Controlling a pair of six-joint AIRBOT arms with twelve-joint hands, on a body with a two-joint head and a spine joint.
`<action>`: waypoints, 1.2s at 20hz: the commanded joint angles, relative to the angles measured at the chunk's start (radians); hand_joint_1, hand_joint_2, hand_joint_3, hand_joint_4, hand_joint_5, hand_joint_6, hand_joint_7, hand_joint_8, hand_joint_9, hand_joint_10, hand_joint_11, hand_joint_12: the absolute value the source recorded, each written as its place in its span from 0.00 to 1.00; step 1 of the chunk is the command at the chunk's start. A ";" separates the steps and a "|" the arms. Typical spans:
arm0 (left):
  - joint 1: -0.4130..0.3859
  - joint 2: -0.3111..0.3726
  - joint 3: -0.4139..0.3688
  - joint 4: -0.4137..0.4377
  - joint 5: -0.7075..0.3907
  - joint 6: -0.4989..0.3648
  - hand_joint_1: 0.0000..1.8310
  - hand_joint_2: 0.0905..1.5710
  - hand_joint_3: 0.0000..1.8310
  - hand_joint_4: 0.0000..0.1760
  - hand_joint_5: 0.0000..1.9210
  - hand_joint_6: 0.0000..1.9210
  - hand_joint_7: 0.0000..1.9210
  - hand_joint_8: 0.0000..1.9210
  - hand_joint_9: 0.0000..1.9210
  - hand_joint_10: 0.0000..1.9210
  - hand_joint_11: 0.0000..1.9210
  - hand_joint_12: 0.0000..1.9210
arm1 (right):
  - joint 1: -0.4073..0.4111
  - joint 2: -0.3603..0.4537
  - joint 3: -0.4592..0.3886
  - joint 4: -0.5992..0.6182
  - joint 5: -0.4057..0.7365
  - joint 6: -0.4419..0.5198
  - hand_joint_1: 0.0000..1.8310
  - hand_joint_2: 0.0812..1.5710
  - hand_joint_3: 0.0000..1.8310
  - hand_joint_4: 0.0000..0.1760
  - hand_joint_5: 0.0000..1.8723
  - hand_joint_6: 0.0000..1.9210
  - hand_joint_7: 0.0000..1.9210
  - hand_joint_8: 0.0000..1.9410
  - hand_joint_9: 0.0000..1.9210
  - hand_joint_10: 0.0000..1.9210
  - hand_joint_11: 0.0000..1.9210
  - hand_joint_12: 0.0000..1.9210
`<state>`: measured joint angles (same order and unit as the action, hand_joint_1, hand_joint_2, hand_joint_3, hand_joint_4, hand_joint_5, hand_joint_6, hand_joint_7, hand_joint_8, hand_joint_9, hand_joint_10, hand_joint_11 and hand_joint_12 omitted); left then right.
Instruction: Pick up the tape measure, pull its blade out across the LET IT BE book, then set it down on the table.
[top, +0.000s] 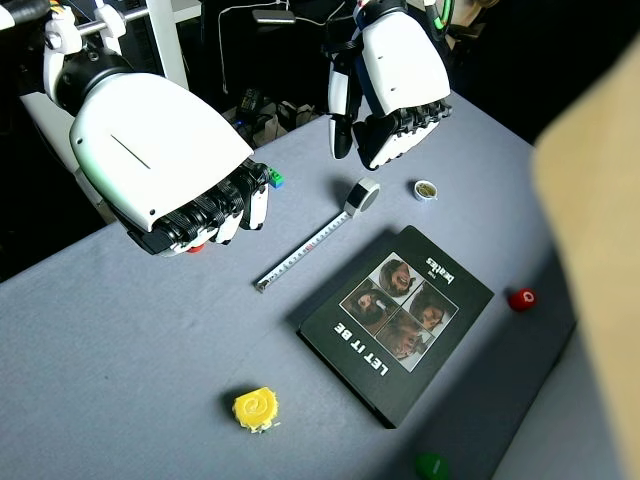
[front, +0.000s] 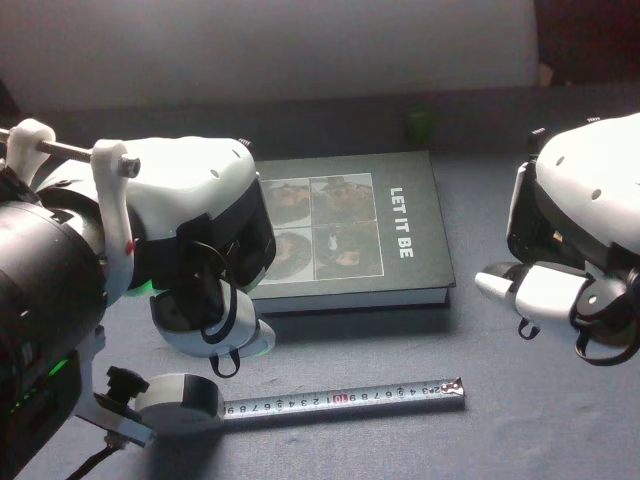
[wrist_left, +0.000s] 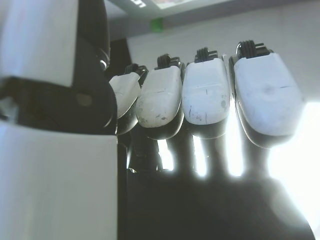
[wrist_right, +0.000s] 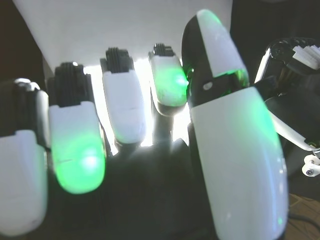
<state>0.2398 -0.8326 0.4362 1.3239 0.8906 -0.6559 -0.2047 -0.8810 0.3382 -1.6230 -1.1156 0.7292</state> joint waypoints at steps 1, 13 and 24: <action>-0.009 0.001 -0.001 0.076 0.001 -0.004 0.07 0.62 0.06 0.00 0.07 0.03 0.06 0.02 0.06 0.03 0.00 0.33 | 0.003 0.003 -0.006 -0.087 -0.019 0.001 0.02 0.53 0.17 0.02 0.00 0.00 0.00 0.02 0.00 0.00 0.00 0.06; 0.043 0.003 0.054 0.092 -0.026 -0.004 0.10 0.66 0.00 0.00 0.10 0.00 0.09 0.00 0.08 0.00 0.00 0.34 | -0.001 0.004 -0.015 -0.063 -0.047 -0.112 0.00 0.63 0.03 0.00 0.00 0.00 0.01 0.00 0.00 0.00 0.01 0.00; 0.029 0.035 0.123 0.085 -0.200 -0.073 0.56 0.62 0.00 0.00 0.16 0.00 0.14 0.00 0.13 0.00 0.01 0.42 | 0.066 -0.017 -0.017 -0.034 -0.065 -0.295 0.00 0.65 0.03 0.00 0.00 0.00 0.03 0.01 0.00 0.00 0.02 0.01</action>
<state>0.2756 -0.7963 0.5610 1.3426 0.7029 -0.7132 -0.1520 -0.9016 0.3256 -1.5631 -1.1660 0.4274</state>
